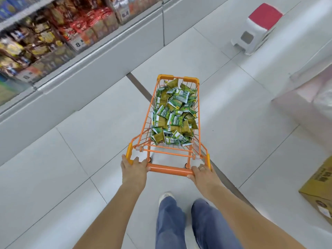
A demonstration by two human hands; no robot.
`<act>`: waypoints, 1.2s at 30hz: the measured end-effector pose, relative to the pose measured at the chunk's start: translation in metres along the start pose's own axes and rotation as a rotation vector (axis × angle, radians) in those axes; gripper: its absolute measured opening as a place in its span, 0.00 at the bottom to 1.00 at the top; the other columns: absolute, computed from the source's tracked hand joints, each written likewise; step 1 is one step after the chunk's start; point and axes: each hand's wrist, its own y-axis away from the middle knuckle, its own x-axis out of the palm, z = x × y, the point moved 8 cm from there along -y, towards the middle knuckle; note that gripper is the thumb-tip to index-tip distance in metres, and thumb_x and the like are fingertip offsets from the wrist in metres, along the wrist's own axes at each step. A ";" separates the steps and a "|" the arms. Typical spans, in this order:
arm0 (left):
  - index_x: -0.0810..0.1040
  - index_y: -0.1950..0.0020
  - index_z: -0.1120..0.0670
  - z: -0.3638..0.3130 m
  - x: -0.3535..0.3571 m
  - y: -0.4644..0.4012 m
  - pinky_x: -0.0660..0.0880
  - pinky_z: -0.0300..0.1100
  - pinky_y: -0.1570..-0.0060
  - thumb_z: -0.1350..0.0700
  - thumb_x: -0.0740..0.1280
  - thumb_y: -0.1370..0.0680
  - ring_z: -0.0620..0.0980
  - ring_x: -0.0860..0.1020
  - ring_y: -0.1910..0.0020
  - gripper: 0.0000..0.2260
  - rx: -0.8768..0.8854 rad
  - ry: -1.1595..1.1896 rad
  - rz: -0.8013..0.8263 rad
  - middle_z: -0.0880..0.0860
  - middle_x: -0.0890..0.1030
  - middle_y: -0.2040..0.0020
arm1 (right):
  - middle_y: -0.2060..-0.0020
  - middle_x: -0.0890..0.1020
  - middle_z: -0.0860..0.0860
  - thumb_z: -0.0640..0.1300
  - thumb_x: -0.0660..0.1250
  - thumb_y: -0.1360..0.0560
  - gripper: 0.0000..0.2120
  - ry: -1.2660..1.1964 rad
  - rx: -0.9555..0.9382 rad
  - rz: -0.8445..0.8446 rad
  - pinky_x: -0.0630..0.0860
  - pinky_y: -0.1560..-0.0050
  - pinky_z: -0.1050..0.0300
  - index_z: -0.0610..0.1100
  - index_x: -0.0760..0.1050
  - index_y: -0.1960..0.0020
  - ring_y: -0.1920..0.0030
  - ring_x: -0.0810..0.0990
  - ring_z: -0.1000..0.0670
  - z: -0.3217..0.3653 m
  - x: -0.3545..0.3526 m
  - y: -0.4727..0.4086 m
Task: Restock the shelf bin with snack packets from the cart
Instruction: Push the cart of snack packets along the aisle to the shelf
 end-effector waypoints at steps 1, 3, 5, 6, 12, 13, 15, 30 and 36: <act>0.62 0.27 0.45 -0.004 -0.016 -0.015 0.47 0.62 0.27 0.50 0.55 0.16 0.63 0.59 0.26 0.17 0.005 -0.014 -0.006 0.53 0.70 0.30 | 0.33 0.72 0.47 0.57 0.45 0.18 0.23 0.002 0.002 0.000 0.57 0.29 0.49 0.46 0.63 0.30 0.29 0.64 0.46 -0.008 -0.015 -0.012; 0.63 0.27 0.44 -0.010 -0.048 -0.046 0.50 0.61 0.27 0.49 0.52 0.16 0.65 0.57 0.26 0.16 0.001 -0.018 -0.011 0.52 0.71 0.31 | 0.33 0.71 0.47 0.57 0.45 0.18 0.23 -0.008 0.017 -0.011 0.60 0.29 0.49 0.46 0.64 0.31 0.29 0.64 0.46 -0.028 -0.046 -0.038; 0.65 0.30 0.44 -0.017 -0.077 -0.083 0.52 0.60 0.28 0.48 0.51 0.16 0.66 0.58 0.27 0.15 0.002 -0.008 -0.021 0.51 0.72 0.33 | 0.34 0.72 0.47 0.57 0.46 0.18 0.23 -0.035 0.026 -0.018 0.60 0.29 0.49 0.46 0.64 0.30 0.30 0.64 0.46 -0.048 -0.079 -0.065; 0.67 0.31 0.44 -0.021 -0.094 -0.103 0.53 0.59 0.28 0.47 0.51 0.16 0.65 0.61 0.29 0.15 0.012 -0.007 -0.030 0.50 0.74 0.35 | 0.35 0.73 0.47 0.57 0.46 0.18 0.23 -0.049 0.022 -0.031 0.59 0.29 0.48 0.46 0.63 0.29 0.30 0.65 0.46 -0.057 -0.098 -0.078; 0.73 0.37 0.42 -0.047 -0.198 -0.216 0.54 0.55 0.29 0.44 0.54 0.18 0.59 0.66 0.32 0.13 0.034 0.076 -0.052 0.46 0.77 0.42 | 0.41 0.77 0.46 0.56 0.49 0.18 0.20 -0.202 0.001 -0.026 0.62 0.33 0.50 0.46 0.69 0.35 0.38 0.72 0.45 -0.117 -0.206 -0.156; 0.74 0.37 0.42 -0.049 -0.214 -0.235 0.53 0.55 0.29 0.44 0.55 0.18 0.58 0.66 0.32 0.13 0.033 0.096 -0.056 0.46 0.77 0.42 | 0.43 0.78 0.46 0.55 0.50 0.18 0.19 -0.229 -0.009 -0.021 0.63 0.34 0.50 0.46 0.70 0.37 0.40 0.73 0.44 -0.127 -0.223 -0.169; 0.76 0.38 0.43 -0.054 -0.248 -0.270 0.51 0.55 0.30 0.45 0.56 0.18 0.59 0.65 0.31 0.13 0.039 0.128 -0.097 0.46 0.77 0.41 | 0.45 0.78 0.45 0.53 0.52 0.18 0.16 -0.275 -0.046 -0.039 0.65 0.37 0.50 0.45 0.71 0.40 0.42 0.75 0.44 -0.143 -0.256 -0.193; 0.73 0.32 0.45 -0.096 -0.478 -0.497 0.55 0.54 0.27 0.52 0.60 0.18 0.57 0.49 0.23 0.15 0.000 0.256 -0.185 0.54 0.62 0.25 | 0.45 0.80 0.48 0.54 0.46 0.17 0.18 -0.148 -0.027 -0.101 0.55 0.27 0.47 0.50 0.65 0.32 0.41 0.75 0.45 -0.236 -0.481 -0.358; 0.57 0.26 0.69 -0.144 -0.524 -0.538 0.71 0.52 0.40 0.51 0.64 0.20 0.62 0.74 0.39 0.31 -0.602 1.247 -0.018 0.65 0.74 0.37 | 0.46 0.80 0.48 0.50 0.49 0.17 0.14 -0.244 -0.046 -0.025 0.54 0.28 0.45 0.49 0.67 0.36 0.41 0.76 0.44 -0.245 -0.555 -0.422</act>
